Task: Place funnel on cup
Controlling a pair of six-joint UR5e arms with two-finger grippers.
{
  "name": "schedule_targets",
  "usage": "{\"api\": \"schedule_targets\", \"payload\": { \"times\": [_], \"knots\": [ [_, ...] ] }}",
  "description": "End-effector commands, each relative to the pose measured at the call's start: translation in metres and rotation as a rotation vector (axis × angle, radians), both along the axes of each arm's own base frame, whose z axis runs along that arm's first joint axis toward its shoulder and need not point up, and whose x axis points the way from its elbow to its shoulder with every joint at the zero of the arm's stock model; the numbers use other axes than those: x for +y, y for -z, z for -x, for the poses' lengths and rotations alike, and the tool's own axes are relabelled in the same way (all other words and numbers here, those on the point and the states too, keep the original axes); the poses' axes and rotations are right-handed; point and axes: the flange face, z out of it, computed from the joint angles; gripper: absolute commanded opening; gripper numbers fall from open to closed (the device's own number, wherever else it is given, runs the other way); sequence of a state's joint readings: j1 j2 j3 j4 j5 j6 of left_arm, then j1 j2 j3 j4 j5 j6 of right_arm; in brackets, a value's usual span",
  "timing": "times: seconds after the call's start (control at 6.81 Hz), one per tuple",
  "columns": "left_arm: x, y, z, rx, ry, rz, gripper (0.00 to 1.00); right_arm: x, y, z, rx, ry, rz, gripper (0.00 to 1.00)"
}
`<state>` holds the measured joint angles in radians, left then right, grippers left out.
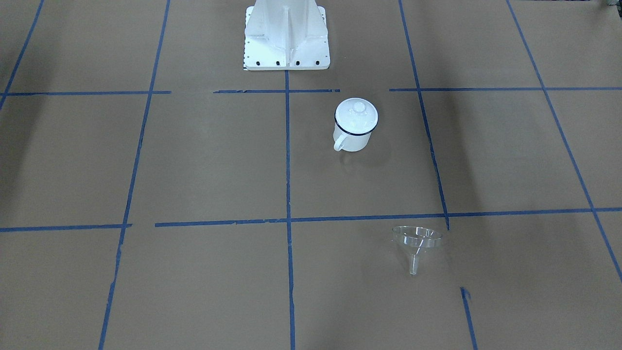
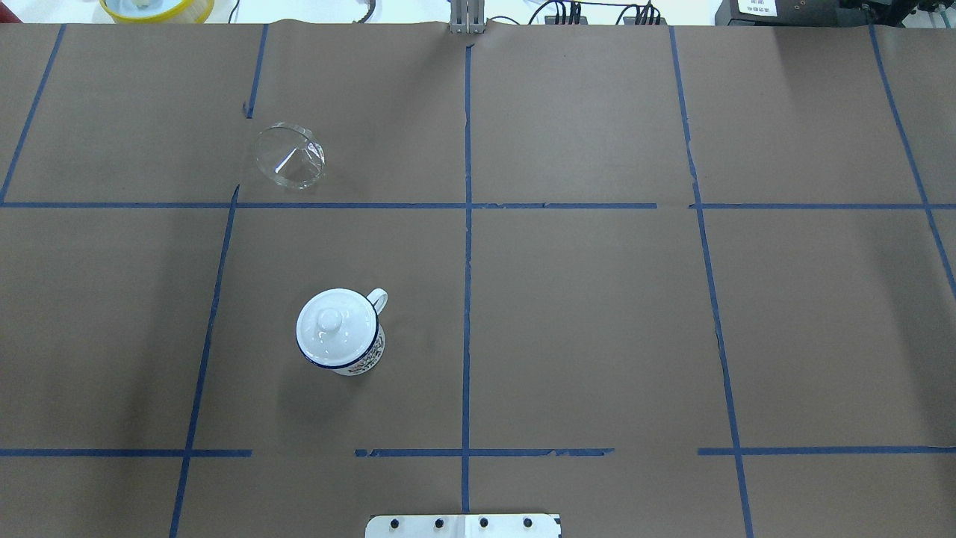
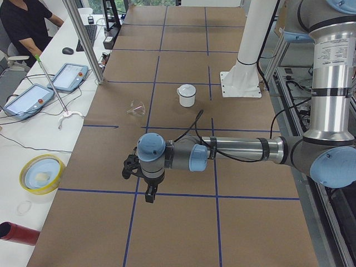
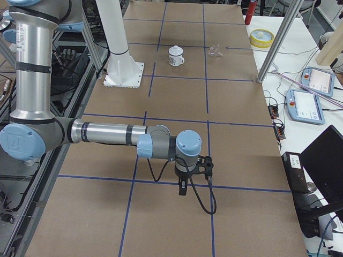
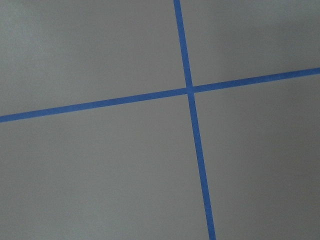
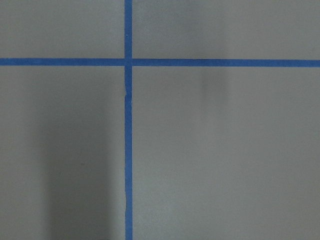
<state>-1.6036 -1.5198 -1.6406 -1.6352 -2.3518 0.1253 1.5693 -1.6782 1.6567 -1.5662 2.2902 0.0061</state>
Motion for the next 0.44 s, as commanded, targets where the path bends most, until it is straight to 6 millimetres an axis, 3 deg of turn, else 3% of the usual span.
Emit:
{"api": "schedule_targets", "payload": {
  "times": [0.0, 0.15, 0.29],
  "knots": [
    [-0.002, 0.0, 0.001, 0.003, 0.003, -0.002, 1.0, 0.0, 0.0, 0.0, 0.0, 0.0, 0.0, 1.0],
    [-0.017, 0.014, 0.002, -0.009, 0.004, -0.031, 1.0, 0.0, 0.0, 0.0, 0.0, 0.0, 0.0, 1.0],
    [-0.049, 0.047, 0.009, -0.103, 0.041, -0.078, 1.0, 0.0, 0.0, 0.0, 0.0, 0.0, 0.0, 1.0]
  ]
}}
